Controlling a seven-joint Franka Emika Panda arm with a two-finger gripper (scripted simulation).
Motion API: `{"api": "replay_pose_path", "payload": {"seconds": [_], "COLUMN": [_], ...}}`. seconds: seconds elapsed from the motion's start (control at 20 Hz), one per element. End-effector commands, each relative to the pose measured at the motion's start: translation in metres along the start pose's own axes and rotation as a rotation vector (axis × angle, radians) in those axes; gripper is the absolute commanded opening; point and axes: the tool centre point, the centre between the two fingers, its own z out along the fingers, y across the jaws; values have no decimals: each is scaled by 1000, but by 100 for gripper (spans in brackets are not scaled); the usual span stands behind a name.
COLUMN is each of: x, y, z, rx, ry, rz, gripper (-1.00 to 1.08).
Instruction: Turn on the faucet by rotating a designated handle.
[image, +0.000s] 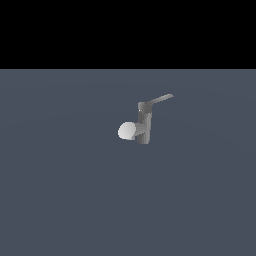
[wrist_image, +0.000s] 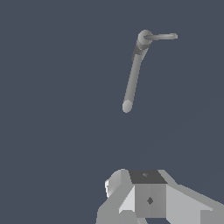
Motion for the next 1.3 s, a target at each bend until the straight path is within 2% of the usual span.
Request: {"api": "replay_pose_path", "payload": {"seconds": [0.0,0.6,1.25], "x": [0,20,89], "y": [0,-8,-22], "z": [0,17,70], "rx": [0,-1,-2], "ry": [0,1,5], "rz": [0,92,390], "gripper": [-100,-100,-100]}}
